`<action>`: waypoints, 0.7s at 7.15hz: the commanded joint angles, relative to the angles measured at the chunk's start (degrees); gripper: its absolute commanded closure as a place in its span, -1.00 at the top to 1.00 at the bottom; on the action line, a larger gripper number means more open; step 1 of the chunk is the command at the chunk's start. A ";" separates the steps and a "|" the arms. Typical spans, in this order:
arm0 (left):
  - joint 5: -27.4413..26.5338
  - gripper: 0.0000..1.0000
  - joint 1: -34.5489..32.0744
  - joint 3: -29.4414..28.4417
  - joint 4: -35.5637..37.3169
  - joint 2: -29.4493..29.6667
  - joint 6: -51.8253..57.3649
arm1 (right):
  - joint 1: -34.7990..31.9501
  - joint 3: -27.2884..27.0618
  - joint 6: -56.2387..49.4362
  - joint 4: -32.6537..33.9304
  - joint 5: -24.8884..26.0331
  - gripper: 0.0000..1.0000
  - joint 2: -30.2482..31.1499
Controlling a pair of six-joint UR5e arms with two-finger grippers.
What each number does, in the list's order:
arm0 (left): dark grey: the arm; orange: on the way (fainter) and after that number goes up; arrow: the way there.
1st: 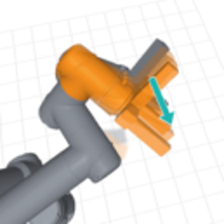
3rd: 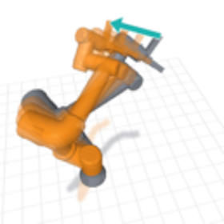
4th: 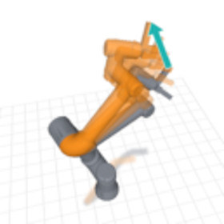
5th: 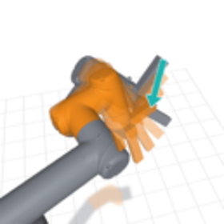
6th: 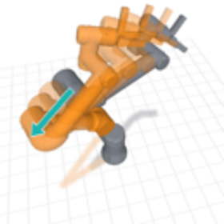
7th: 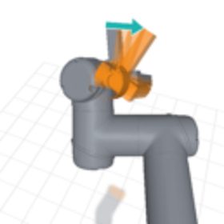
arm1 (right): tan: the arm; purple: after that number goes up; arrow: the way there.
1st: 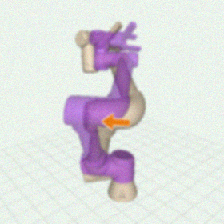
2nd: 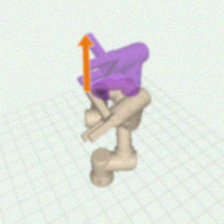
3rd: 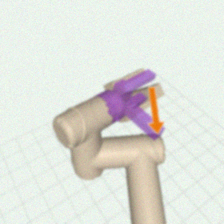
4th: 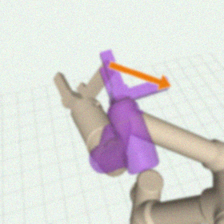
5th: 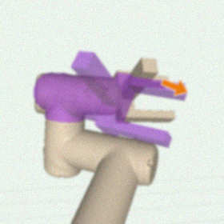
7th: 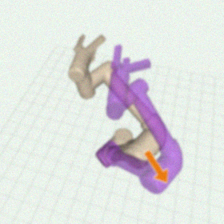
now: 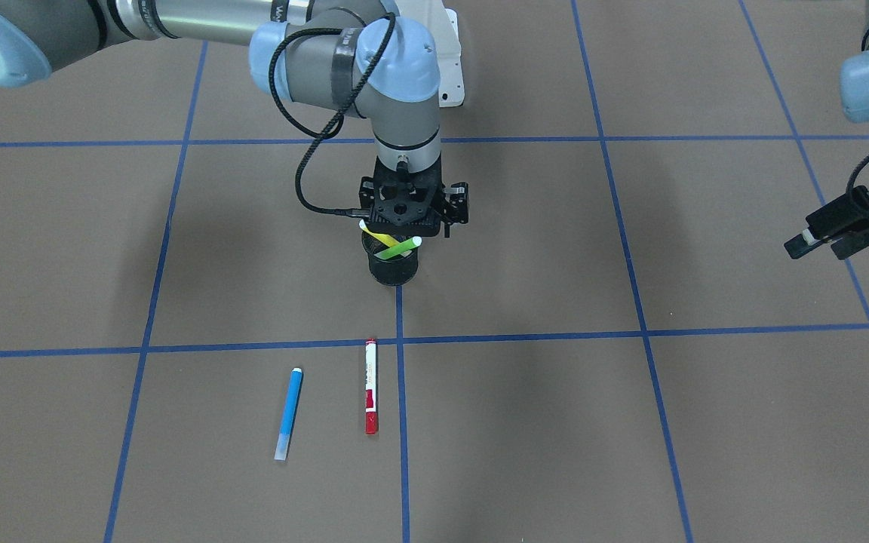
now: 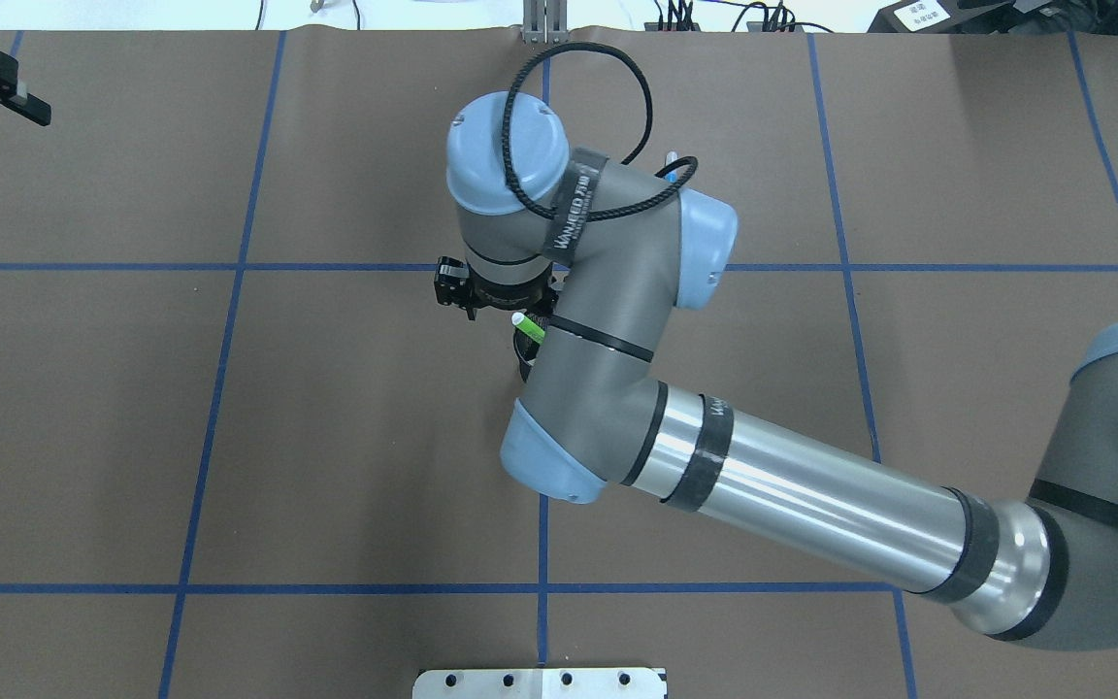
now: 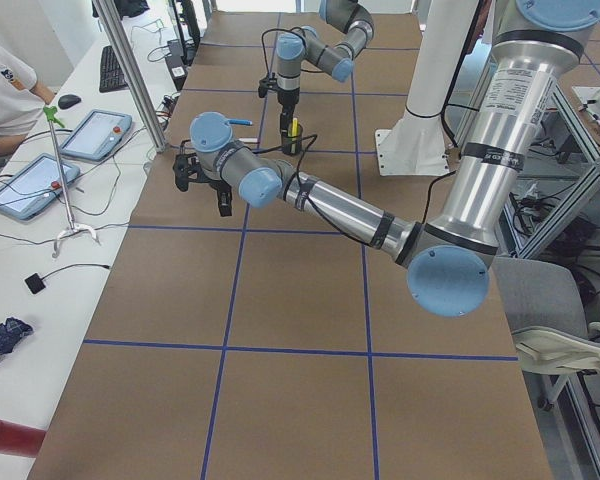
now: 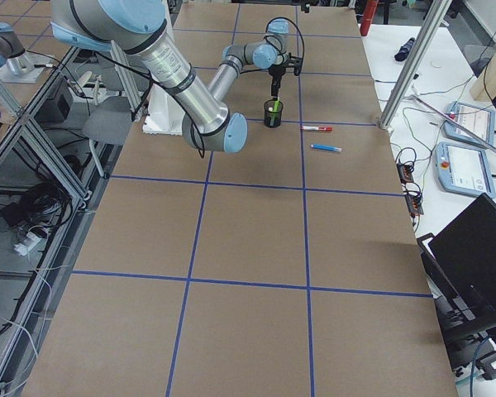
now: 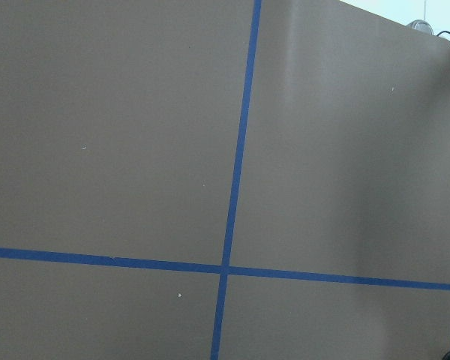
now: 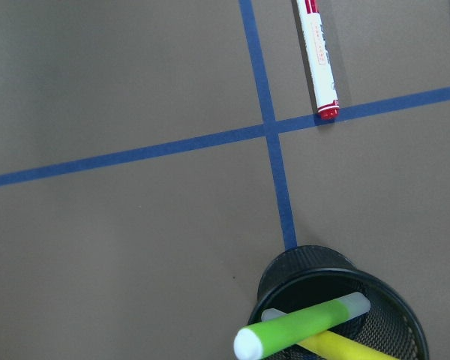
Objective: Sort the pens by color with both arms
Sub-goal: 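Lower the right gripper into the cup and grasp the green marker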
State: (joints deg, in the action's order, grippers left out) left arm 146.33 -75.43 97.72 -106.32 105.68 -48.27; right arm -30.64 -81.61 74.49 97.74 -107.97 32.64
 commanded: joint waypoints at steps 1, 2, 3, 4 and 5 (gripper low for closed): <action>0.01 0.98 0.02 0.80 -0.03 -0.65 -0.07 | 1.55 4.61 -5.13 7.97 2.93 0.54 -4.86; 0.01 0.98 0.02 1.07 -0.03 -0.74 -0.07 | 1.55 6.97 -8.01 13.13 3.12 0.48 -8.00; -0.08 0.98 0.02 1.85 -0.03 -1.09 -0.50 | 1.73 9.95 -10.74 16.31 3.55 0.48 -10.47; -0.08 0.98 0.02 2.38 -0.03 -1.18 -0.68 | 1.99 11.02 -11.03 16.87 4.95 0.43 -11.19; -0.25 0.98 0.02 3.00 -0.03 -1.88 -0.77 | 2.08 15.47 -13.03 18.88 6.09 0.41 -14.50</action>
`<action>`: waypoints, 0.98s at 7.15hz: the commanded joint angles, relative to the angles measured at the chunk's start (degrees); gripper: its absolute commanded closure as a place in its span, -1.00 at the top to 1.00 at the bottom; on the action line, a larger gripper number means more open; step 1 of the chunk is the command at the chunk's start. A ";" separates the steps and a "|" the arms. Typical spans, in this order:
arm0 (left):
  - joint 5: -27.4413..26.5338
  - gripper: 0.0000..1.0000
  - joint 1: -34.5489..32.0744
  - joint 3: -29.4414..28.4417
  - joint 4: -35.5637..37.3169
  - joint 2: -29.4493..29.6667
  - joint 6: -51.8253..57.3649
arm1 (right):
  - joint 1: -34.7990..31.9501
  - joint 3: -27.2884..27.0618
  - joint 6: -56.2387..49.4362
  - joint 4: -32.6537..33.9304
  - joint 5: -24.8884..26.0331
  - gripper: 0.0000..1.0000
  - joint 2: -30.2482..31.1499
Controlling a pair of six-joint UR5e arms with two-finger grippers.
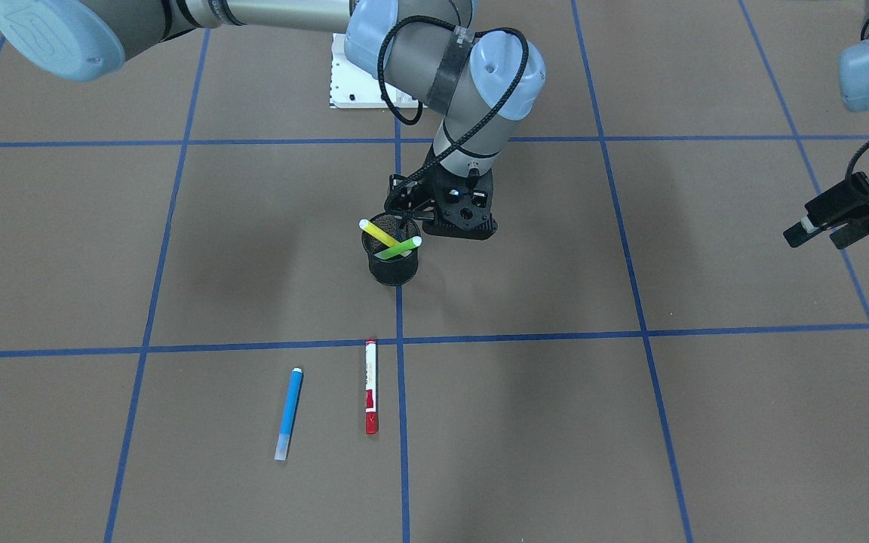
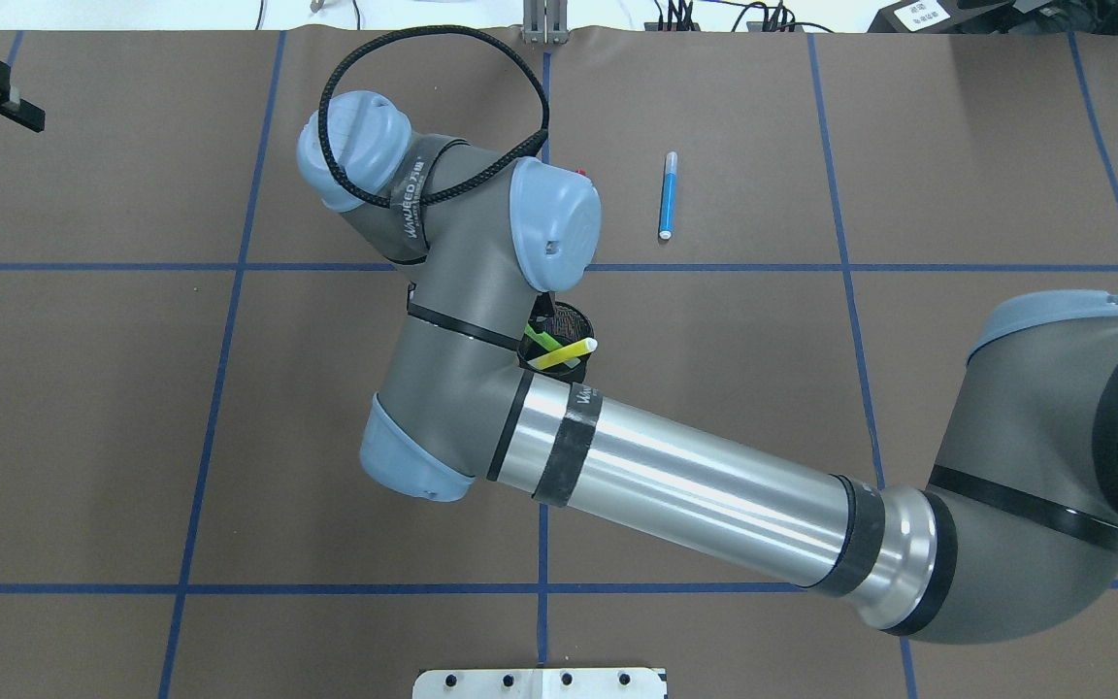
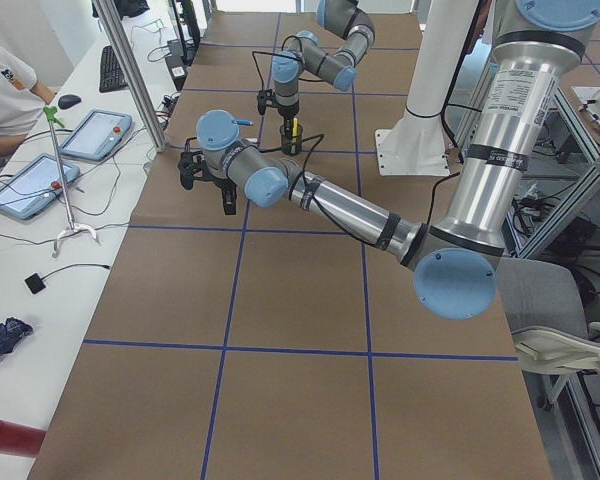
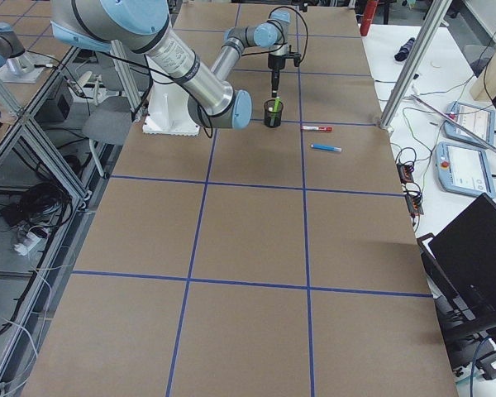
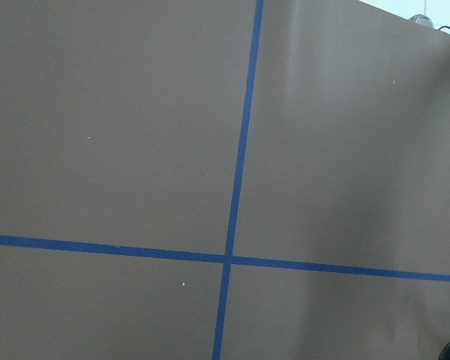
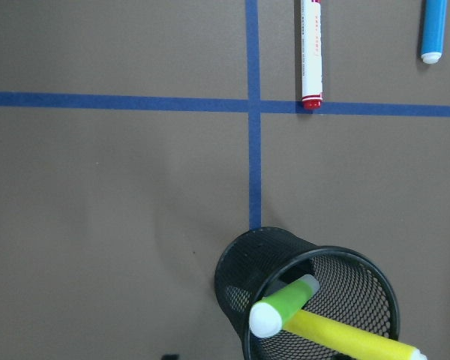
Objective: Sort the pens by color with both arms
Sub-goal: 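Lower the right gripper into the cup and grasp the green marker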
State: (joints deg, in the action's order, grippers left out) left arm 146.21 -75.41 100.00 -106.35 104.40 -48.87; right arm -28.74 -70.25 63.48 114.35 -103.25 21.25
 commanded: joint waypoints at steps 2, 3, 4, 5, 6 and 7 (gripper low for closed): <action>-0.14 0.98 0.00 2.21 0.00 -1.29 -0.43 | 0.44 5.55 -3.80 3.34 3.30 0.41 -3.68; -0.14 0.98 0.00 2.48 0.00 -1.30 -0.43 | 0.79 5.64 -4.15 3.34 3.66 0.41 -3.15; -0.14 0.98 0.00 2.65 0.00 -1.39 -0.43 | 0.88 5.73 -4.24 3.34 3.84 0.39 -3.32; -0.14 0.98 0.09 2.66 0.00 -1.47 -0.43 | 0.88 5.73 -4.51 3.34 4.54 0.32 -3.15; -0.23 0.98 0.09 2.66 0.00 -1.48 -0.43 | 0.79 5.82 -5.03 3.34 5.16 0.24 -3.15; -0.31 0.98 0.09 2.57 0.00 -1.48 -0.43 | 0.79 5.91 -5.73 3.34 5.68 0.22 -3.06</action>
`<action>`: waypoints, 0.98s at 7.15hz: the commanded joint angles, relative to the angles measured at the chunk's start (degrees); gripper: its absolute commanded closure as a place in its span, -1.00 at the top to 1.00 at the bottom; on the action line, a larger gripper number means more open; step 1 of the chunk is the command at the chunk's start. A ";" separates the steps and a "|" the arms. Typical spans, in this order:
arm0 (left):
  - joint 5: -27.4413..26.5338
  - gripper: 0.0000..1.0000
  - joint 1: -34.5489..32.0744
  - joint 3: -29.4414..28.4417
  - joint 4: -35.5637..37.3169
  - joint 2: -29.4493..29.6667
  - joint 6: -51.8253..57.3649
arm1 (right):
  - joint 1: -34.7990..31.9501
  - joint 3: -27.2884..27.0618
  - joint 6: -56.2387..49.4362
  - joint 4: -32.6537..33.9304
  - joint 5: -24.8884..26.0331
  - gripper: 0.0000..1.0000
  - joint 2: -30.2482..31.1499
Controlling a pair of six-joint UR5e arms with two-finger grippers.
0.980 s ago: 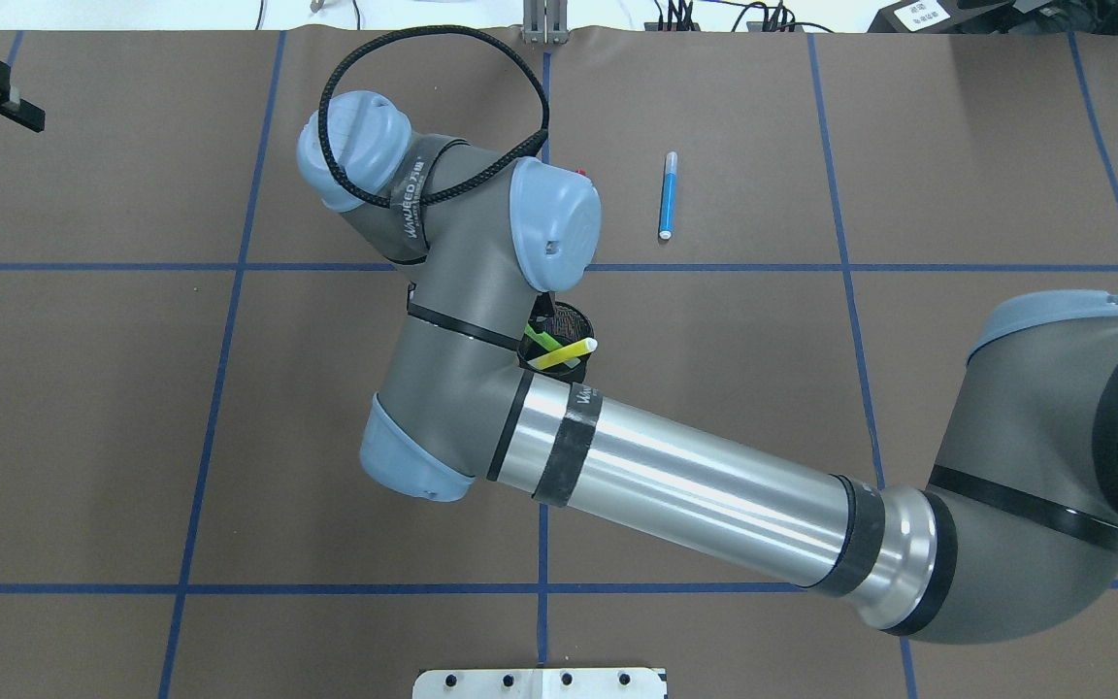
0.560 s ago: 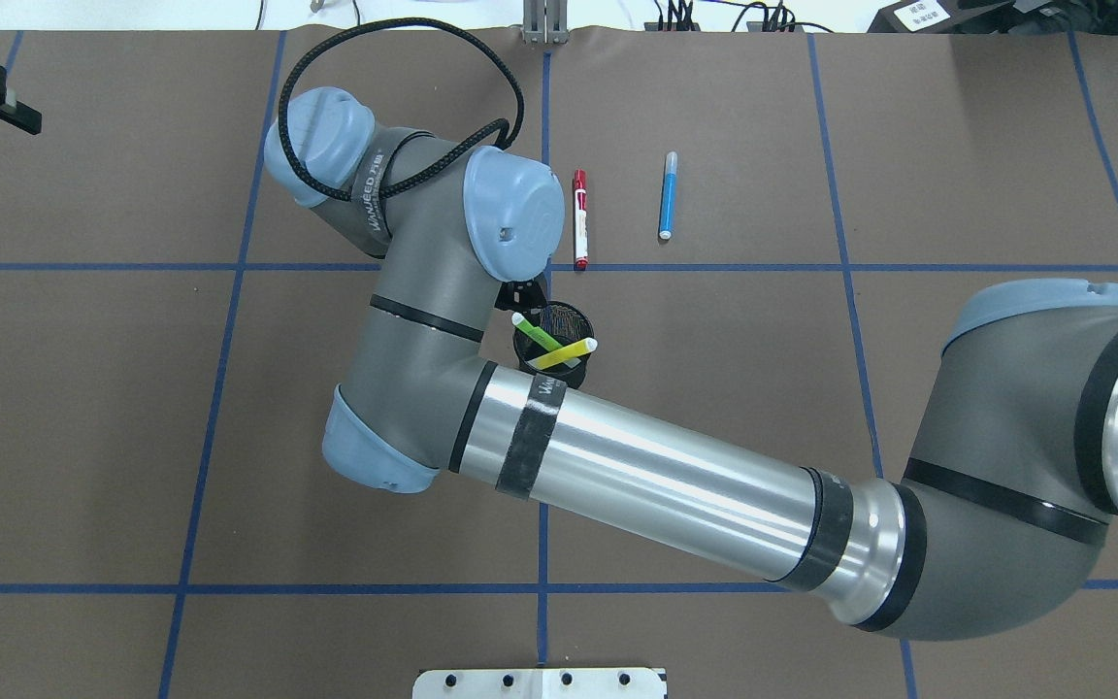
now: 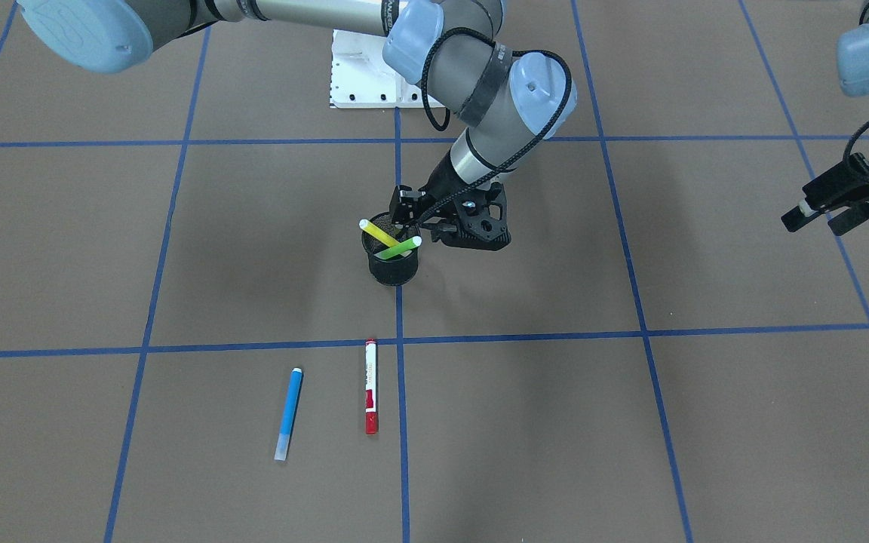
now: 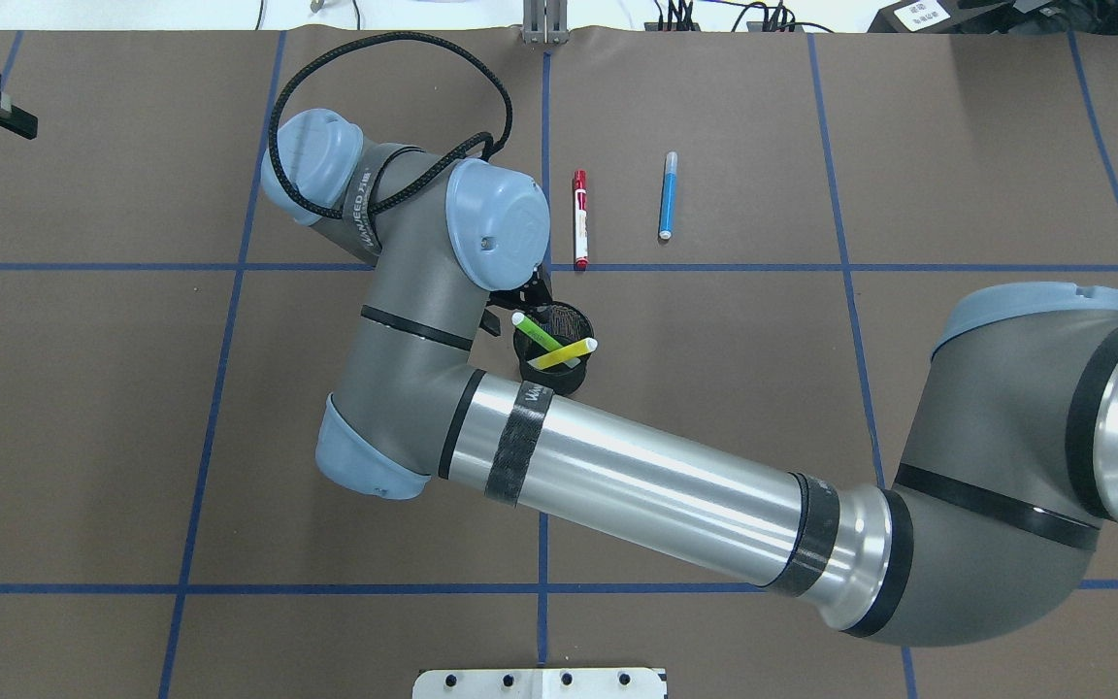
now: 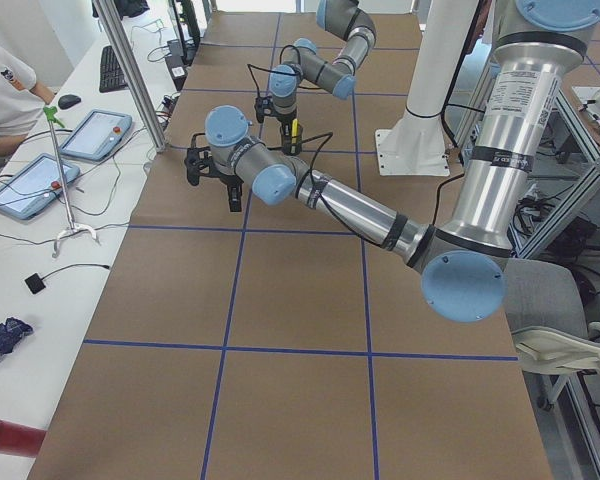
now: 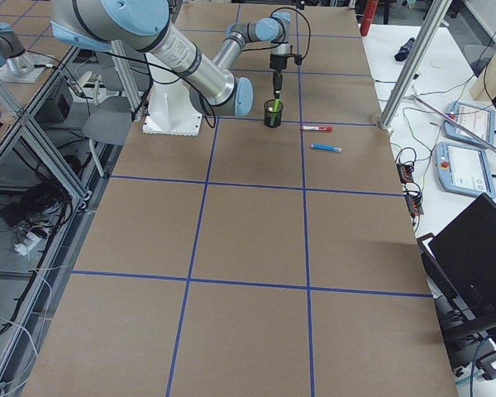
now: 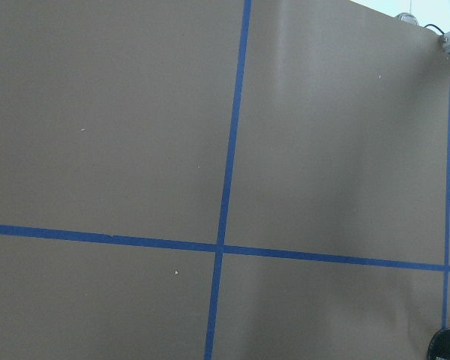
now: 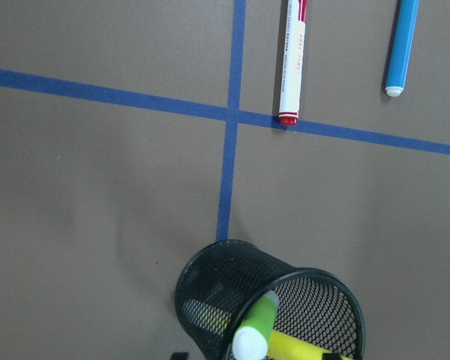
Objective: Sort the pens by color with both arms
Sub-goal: 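Lower the right gripper into the cup and grasp the green marker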
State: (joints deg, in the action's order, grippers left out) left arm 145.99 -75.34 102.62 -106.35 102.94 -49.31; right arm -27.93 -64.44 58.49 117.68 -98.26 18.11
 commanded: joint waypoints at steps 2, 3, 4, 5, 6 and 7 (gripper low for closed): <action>-0.18 0.98 0.02 -0.14 0.00 -0.02 0.00 | -0.02 0.10 -1.01 -0.35 0.87 0.18 0.17; -0.18 0.98 0.10 -0.14 0.00 -0.02 0.00 | 0.07 0.10 -1.01 -0.35 0.87 0.15 0.35; -0.18 0.98 0.11 -0.22 0.00 -0.02 0.00 | 0.15 0.10 -1.01 -0.44 0.96 0.10 0.70; -0.27 0.98 0.19 -0.22 0.00 -0.02 0.00 | 0.07 0.02 -1.01 -0.44 0.96 -0.12 0.61; -0.27 0.98 0.19 -0.22 0.00 -0.02 0.00 | 0.07 0.10 -1.01 -0.52 0.96 -0.36 0.70; -0.27 0.98 0.19 -0.22 0.00 -0.02 0.00 | 0.07 0.02 -1.01 -0.53 0.96 -0.91 0.61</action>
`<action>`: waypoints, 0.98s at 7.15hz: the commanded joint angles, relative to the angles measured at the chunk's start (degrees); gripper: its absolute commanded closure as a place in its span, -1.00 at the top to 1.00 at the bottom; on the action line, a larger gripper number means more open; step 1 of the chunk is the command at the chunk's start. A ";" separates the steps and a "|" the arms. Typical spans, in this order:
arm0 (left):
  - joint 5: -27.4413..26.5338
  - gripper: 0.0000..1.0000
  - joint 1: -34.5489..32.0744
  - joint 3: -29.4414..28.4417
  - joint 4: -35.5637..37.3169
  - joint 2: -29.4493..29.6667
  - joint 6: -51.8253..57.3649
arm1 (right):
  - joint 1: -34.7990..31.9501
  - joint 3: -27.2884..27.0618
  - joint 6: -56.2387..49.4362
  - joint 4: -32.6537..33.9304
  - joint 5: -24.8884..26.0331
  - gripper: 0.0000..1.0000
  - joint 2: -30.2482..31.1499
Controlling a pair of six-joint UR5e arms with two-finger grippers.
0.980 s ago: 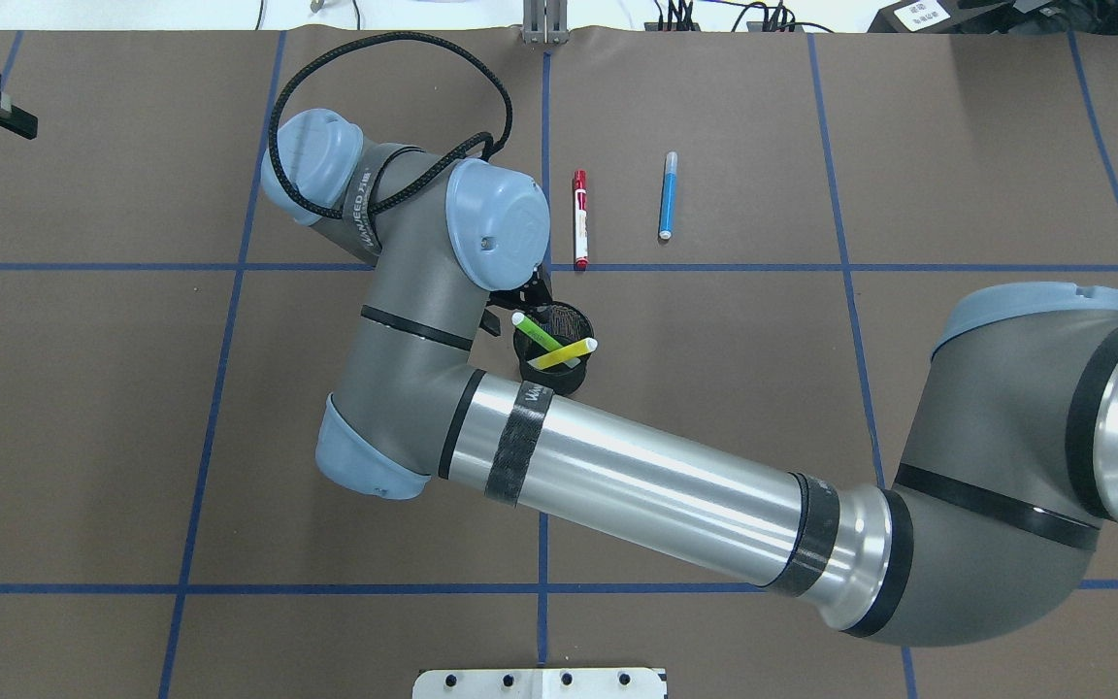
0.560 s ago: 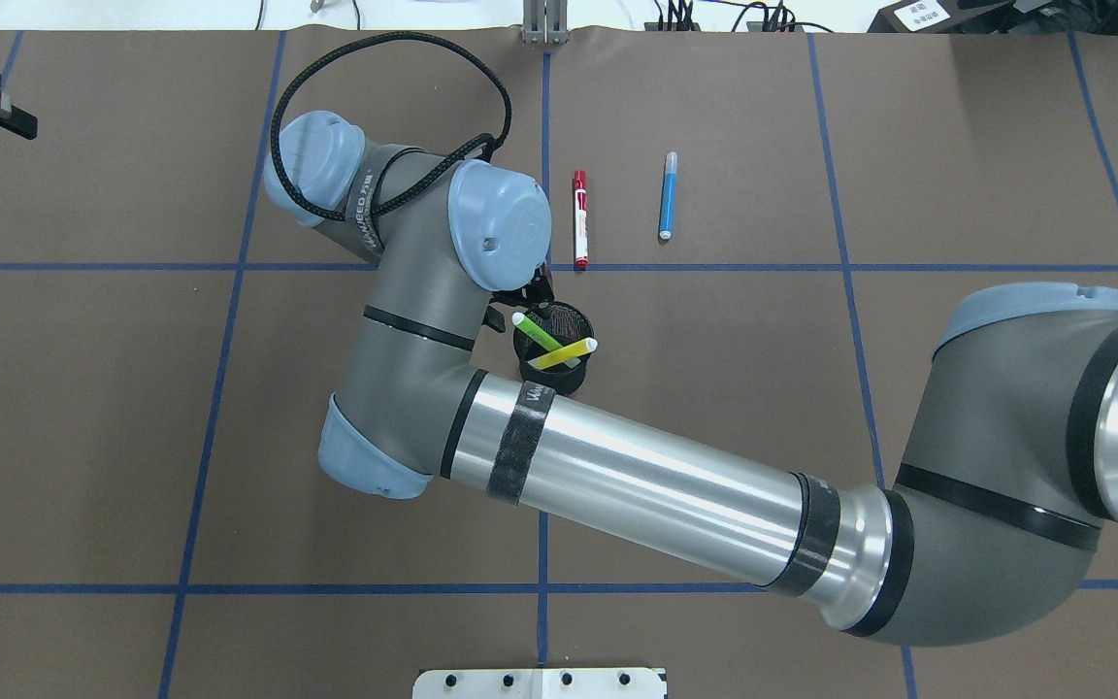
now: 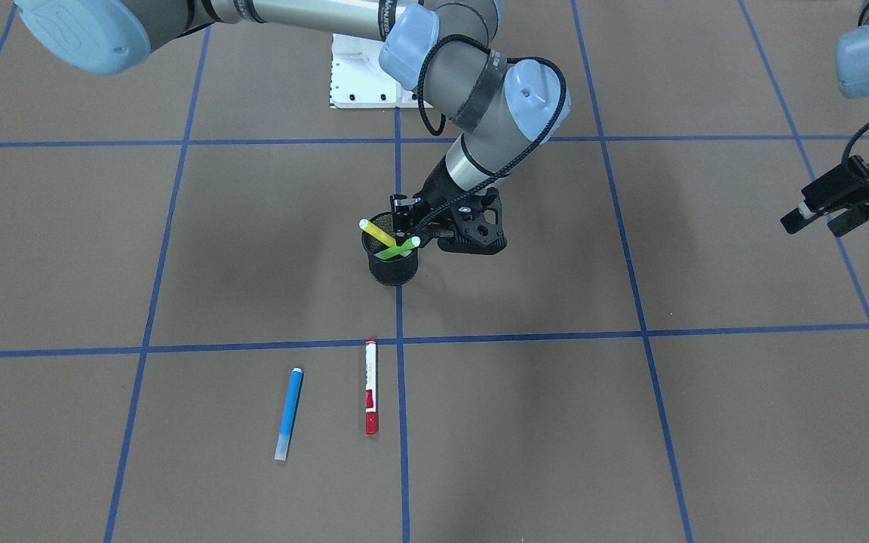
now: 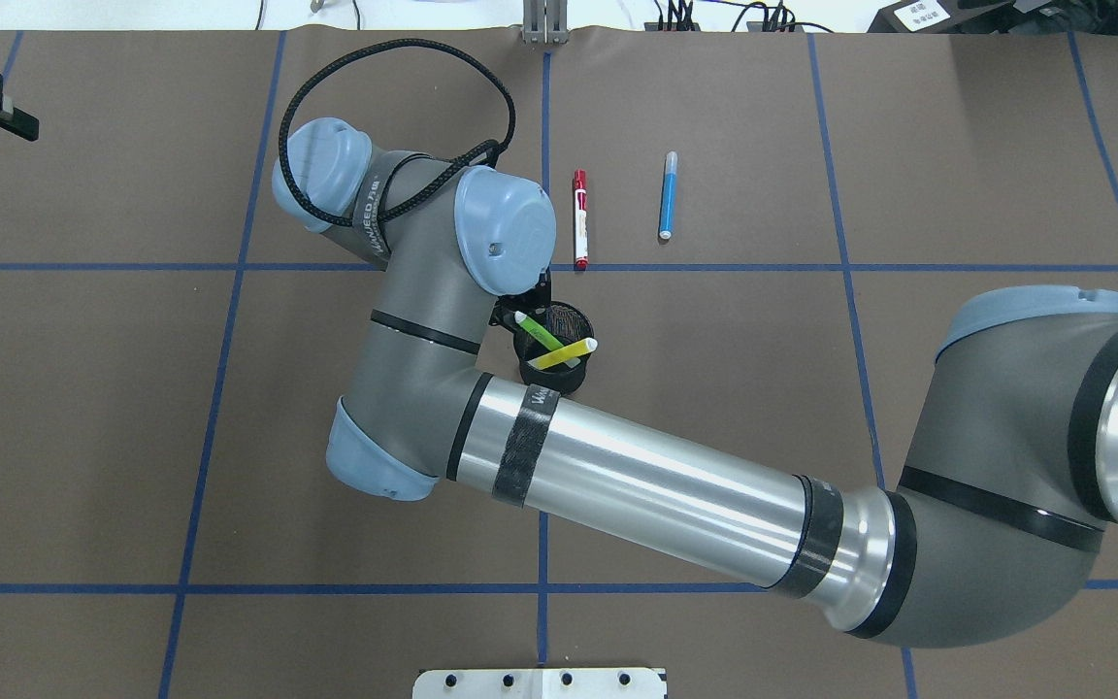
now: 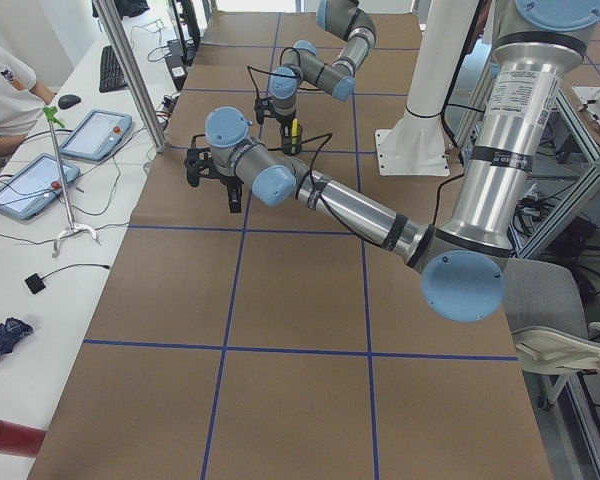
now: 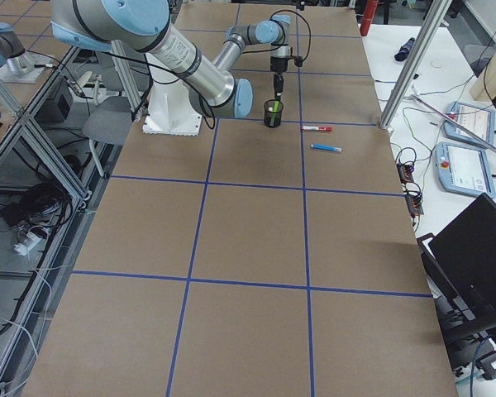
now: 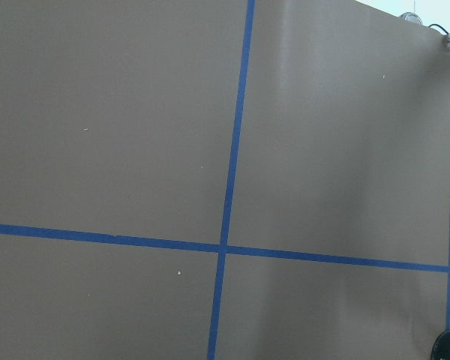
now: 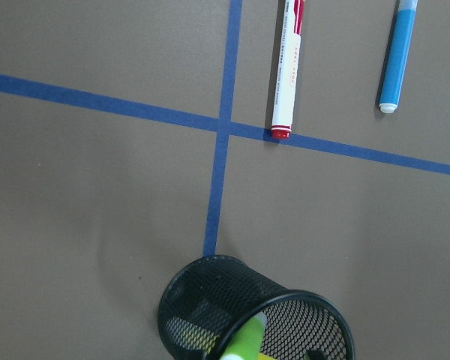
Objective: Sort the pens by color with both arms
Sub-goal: 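Lower the right gripper into the cup and grasp the green marker, then lift the green marker up out of the cup with the right gripper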
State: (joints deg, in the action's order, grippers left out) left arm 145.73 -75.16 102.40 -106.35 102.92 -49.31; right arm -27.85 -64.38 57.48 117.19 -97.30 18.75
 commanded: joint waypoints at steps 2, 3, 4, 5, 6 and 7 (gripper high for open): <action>-0.01 0.98 0.02 0.00 0.00 0.00 0.00 | -0.10 -0.14 -1.13 0.05 0.01 -1.00 -0.11; -0.01 0.98 0.02 -0.09 0.00 0.00 0.00 | -0.19 -0.48 -1.32 0.05 0.09 -1.00 -0.11; -0.01 0.98 0.02 -0.09 0.00 0.00 0.00 | -0.88 -2.05 -1.40 0.58 0.44 -1.00 -0.64; -0.01 0.98 0.02 -0.09 0.00 0.00 0.00 | -2.02 -5.72 -1.41 2.15 0.88 -1.00 -0.64; -0.01 0.98 0.02 -0.09 0.00 0.00 0.00 | -3.08 -9.85 -1.32 2.86 2.19 -1.00 -0.64; -0.01 0.98 0.02 -0.27 0.00 0.00 0.00 | -4.39 -13.29 -1.32 3.91 4.12 -1.00 -0.73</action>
State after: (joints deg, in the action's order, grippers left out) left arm 145.72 -75.15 102.24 -106.35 102.92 -49.31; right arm -30.77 -73.28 56.14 119.88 -95.10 18.10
